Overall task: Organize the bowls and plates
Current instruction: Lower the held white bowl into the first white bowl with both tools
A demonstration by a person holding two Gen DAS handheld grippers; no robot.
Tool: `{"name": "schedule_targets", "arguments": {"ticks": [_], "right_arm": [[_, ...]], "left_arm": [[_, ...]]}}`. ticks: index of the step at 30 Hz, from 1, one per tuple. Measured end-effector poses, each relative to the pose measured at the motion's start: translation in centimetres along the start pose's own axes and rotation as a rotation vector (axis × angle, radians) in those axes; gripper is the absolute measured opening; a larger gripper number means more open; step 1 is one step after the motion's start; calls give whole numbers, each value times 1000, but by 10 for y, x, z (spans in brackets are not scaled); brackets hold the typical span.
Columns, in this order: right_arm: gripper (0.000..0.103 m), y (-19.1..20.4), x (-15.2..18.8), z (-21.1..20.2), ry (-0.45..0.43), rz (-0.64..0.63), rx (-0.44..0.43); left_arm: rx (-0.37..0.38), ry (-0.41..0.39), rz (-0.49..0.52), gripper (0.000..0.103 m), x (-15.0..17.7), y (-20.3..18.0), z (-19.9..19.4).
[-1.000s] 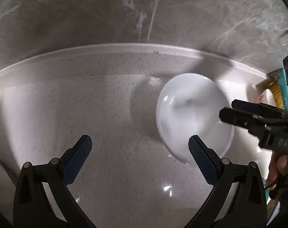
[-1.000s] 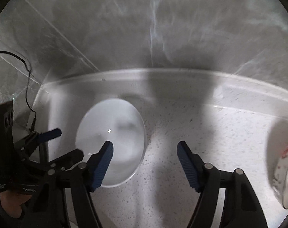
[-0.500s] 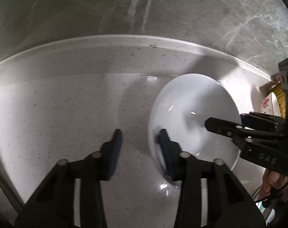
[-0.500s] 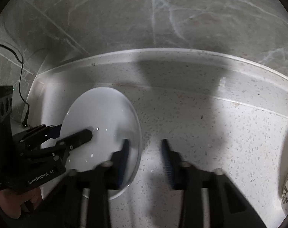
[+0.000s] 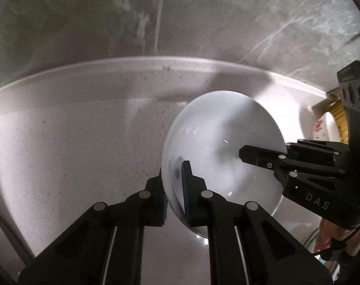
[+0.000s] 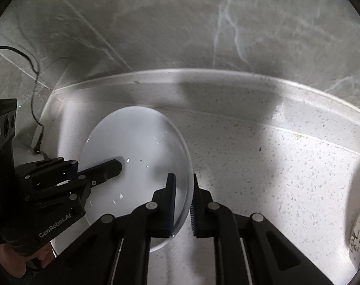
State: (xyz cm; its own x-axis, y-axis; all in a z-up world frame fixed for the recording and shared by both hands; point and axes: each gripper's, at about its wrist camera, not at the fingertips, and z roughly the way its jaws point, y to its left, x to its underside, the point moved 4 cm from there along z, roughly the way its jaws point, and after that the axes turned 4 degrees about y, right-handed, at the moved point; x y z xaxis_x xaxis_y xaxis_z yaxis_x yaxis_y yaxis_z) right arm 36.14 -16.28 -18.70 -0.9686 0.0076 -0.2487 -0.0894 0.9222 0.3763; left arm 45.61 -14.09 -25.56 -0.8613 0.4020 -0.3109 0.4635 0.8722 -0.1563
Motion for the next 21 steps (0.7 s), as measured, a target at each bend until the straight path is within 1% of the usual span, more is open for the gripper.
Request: {"name": "schedule_targets", "arguments": {"ticks": [2, 5, 8, 12, 15, 16, 18, 19, 21], "right_arm": [[12, 8, 4, -13, -15, -15, -11], [12, 23, 16, -32, -31, -38, -30], [12, 40, 35, -49, -44, -68, -46], [12, 62, 69, -68, -50, -112, -58], [12, 77, 96, -75, -45, -143, -61], [12, 81, 108, -76, -37, -153, -66], [12, 89, 127, -76, -18, -171, -69], [12, 95, 139, -73, -2, -182, -67], [12, 101, 153, -68, 22, -195, -63]], "left_arm": [[7, -18, -2, 9, -3, 4, -15], [11, -40, -1, 9, 6, 2, -38], [11, -55, 0, 9, 29, 1, -62], [5, -54, -6, 9, 74, -2, -81], [-3, -53, -9, 9, 112, -17, -87], [-6, -50, -14, 9, 127, -25, -85], [-16, -45, -26, 10, 150, -28, -88], [-20, -38, -35, 10, 170, -35, -88], [-19, -19, -53, 10, 192, -40, -84]]}}
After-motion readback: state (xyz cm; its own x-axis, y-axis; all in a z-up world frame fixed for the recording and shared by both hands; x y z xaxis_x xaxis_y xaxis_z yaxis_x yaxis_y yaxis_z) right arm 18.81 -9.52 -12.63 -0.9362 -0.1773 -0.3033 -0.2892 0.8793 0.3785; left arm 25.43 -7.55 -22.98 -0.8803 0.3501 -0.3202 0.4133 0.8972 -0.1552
